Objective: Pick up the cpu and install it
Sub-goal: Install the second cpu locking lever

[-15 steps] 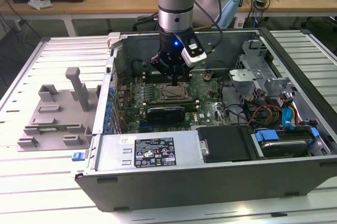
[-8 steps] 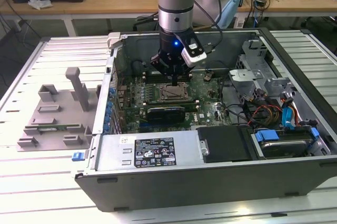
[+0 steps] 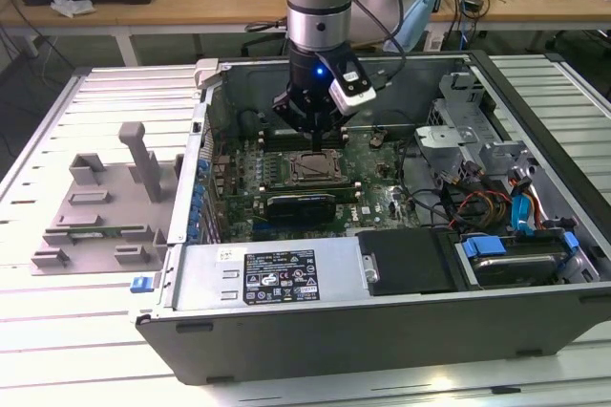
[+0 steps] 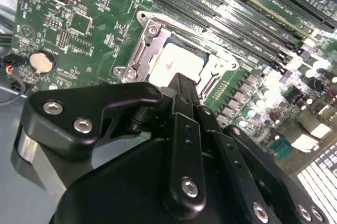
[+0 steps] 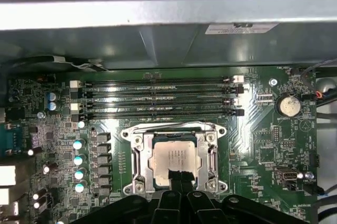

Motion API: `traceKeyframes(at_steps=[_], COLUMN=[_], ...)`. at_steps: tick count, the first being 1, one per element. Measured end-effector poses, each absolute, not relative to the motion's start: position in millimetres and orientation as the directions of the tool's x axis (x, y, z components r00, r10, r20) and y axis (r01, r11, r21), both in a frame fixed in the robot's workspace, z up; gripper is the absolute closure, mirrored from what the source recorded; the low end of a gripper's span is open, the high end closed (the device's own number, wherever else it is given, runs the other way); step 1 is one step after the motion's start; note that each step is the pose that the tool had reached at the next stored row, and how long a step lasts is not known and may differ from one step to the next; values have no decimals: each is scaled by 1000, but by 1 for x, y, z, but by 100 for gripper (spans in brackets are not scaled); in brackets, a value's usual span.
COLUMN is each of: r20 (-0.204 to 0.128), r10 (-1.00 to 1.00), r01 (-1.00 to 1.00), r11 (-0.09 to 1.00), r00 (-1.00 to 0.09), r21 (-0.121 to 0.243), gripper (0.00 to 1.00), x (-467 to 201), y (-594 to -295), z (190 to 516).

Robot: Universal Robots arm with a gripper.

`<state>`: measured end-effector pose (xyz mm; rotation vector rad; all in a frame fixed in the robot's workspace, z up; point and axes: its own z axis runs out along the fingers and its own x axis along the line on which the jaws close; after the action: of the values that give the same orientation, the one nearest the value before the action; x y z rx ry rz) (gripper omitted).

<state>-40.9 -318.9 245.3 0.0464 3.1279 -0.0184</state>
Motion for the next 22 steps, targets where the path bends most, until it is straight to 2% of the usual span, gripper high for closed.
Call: traceKeyframes(at_steps=[4,8,22], r20=[-13,-13,-14], r10=[30,29,-43], r01=[30,29,-44], r11=[999,1000,999], r00=[-999,-999,-999], r21=[-12,-9,28], gripper=[89,89,89], x=[-41,-41,-56], y=[-328,-357,-370], z=[245,245,228])
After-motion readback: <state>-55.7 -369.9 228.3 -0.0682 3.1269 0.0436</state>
